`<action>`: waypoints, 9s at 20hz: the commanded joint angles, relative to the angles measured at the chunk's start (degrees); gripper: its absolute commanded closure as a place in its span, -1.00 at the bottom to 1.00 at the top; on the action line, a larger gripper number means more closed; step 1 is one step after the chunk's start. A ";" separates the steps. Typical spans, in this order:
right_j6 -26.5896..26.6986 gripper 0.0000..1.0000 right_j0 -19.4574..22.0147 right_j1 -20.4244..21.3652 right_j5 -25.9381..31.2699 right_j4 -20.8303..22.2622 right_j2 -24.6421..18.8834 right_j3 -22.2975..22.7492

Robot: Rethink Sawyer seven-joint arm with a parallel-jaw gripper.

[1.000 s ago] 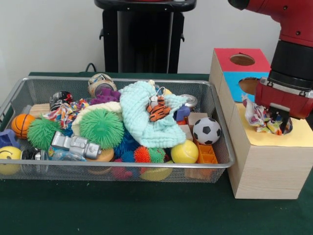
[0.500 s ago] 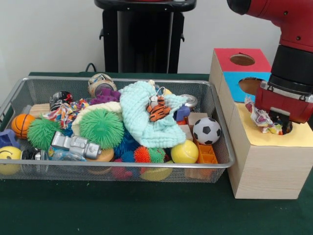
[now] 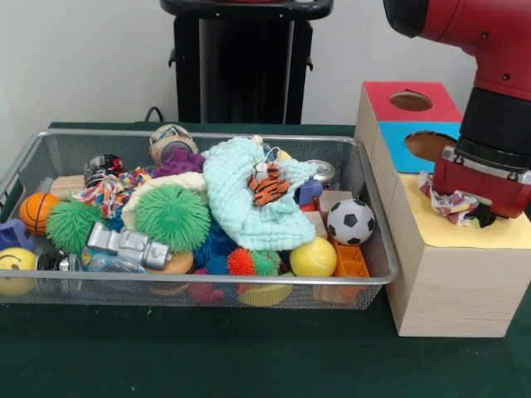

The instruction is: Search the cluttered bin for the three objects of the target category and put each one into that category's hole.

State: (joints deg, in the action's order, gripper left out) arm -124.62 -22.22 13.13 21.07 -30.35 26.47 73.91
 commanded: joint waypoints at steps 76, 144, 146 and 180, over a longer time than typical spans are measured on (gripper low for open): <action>-6.49 1.00 4.08 6.28 6.87 2.17 -1.19 3.08; -10.58 1.00 3.06 6.48 20.73 -0.78 -7.47 8.22; -10.71 1.00 2.94 6.70 21.12 -0.75 -7.47 8.04; -8.49 1.00 7.68 5.54 3.42 -0.11 -15.66 10.19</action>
State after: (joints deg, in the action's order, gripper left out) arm -124.62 -16.17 21.63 25.23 -30.81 17.02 80.74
